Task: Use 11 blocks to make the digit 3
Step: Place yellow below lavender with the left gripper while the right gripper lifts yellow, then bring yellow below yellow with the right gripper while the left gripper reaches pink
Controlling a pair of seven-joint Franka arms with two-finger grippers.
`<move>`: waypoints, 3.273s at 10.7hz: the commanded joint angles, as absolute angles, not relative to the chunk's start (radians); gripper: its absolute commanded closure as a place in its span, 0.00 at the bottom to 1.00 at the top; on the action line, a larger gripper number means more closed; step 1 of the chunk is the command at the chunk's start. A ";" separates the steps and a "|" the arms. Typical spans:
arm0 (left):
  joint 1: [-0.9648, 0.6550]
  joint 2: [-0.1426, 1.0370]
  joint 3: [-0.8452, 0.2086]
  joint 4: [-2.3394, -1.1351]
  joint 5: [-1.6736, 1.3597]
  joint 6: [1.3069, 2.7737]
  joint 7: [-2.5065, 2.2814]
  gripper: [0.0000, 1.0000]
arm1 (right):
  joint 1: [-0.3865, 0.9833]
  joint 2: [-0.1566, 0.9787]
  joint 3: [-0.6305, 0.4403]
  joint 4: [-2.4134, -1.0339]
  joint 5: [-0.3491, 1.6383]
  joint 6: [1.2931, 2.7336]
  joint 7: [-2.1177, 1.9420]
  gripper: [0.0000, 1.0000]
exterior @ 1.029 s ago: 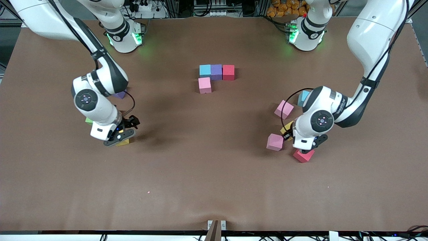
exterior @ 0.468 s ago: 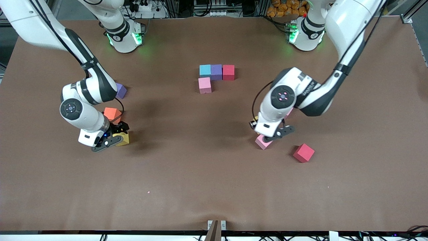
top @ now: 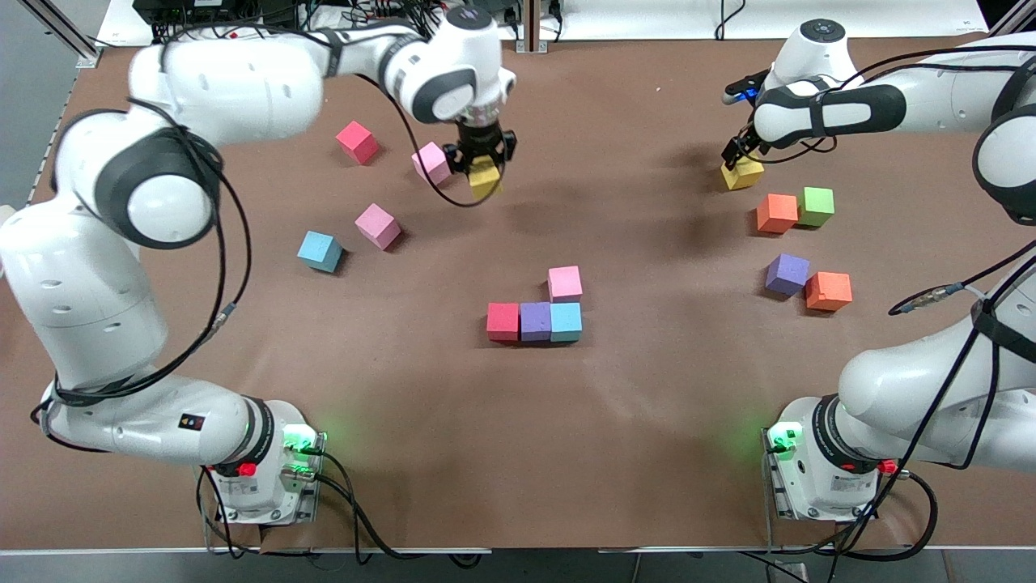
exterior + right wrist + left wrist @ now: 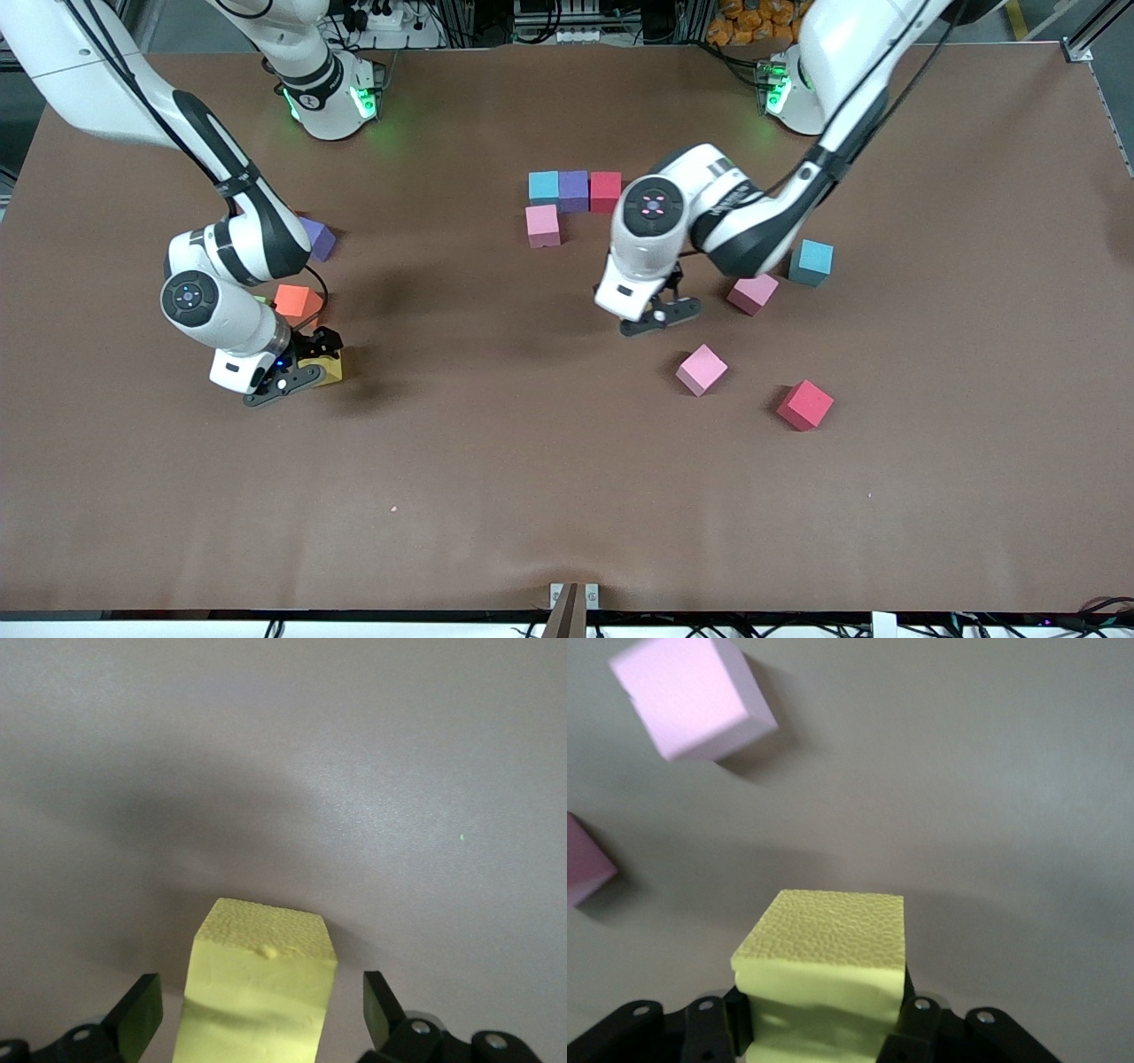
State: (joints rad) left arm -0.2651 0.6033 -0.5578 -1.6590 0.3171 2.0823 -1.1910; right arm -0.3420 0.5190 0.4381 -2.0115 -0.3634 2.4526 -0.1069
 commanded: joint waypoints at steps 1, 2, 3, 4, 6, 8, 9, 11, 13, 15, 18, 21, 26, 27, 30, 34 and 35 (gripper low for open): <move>-0.382 0.678 -0.502 -1.621 0.316 2.117 -1.187 1.00 | -0.339 0.567 0.423 -1.999 -0.379 2.494 -0.106 0.00; -0.400 0.693 -0.499 -1.621 0.318 2.124 -1.187 1.00 | -0.339 0.572 0.423 -2.000 -0.374 2.494 -0.101 0.00; -0.411 0.699 -0.499 -1.623 0.316 2.161 -1.190 1.00 | -0.339 0.581 0.423 -2.000 -0.373 2.497 -0.098 0.00; -0.437 0.703 -0.499 -1.626 0.314 2.204 -1.190 1.00 | -0.339 0.587 0.423 -2.003 -0.373 2.506 -0.097 0.02; -0.485 0.732 -0.497 -1.629 0.310 2.275 -1.181 1.00 | -0.331 0.583 0.422 -2.005 -0.373 2.503 -0.097 0.19; -0.540 0.768 -0.468 -1.623 0.305 2.321 -1.181 1.00 | -0.331 0.575 0.422 -2.003 -0.371 2.496 -0.094 0.48; -0.557 0.770 -0.451 -1.623 0.302 2.322 -1.183 1.00 | -0.330 0.571 0.423 -2.002 -0.371 2.494 -0.091 0.59; -0.575 0.779 -0.446 -1.623 0.299 2.322 -1.184 1.00 | -0.330 0.560 0.425 -2.002 -0.371 2.493 -0.092 0.65; -0.591 0.782 -0.446 -1.623 0.301 2.322 -1.190 1.00 | -0.324 0.522 0.437 -1.994 -0.326 2.442 -0.074 0.65; -0.629 0.784 -0.421 -1.621 0.282 2.322 -1.187 1.00 | -0.295 0.502 0.439 -1.985 -0.272 2.438 -0.072 0.65; -0.669 0.808 -0.388 -1.602 0.244 2.322 -1.187 1.00 | -0.275 0.497 0.459 -1.970 -0.209 2.430 -0.068 0.65; -0.670 0.822 -0.388 -1.598 0.245 2.322 -1.180 0.45 | -0.258 0.499 0.460 -1.970 -0.192 2.430 -0.042 0.65; -0.669 0.733 -0.397 -1.578 0.244 2.290 -1.288 0.00 | -0.221 0.502 0.460 -1.959 -0.192 2.430 0.017 0.65; -0.664 0.707 -0.399 -1.580 0.245 2.277 -1.302 0.00 | -0.221 0.500 0.460 -1.957 -0.192 2.430 0.020 0.65; -0.644 0.628 -0.397 -1.586 0.247 2.203 -1.284 0.00 | -0.203 0.502 0.483 -1.939 -0.192 2.422 0.081 0.65; -0.565 0.569 -0.396 -1.588 0.250 2.162 -1.247 0.00 | -0.047 0.531 0.477 -1.864 -0.193 2.408 0.294 0.66; -0.527 0.549 -0.396 -1.591 0.250 2.139 -1.212 0.00 | -0.016 0.544 0.477 -1.841 -0.193 2.408 0.334 0.66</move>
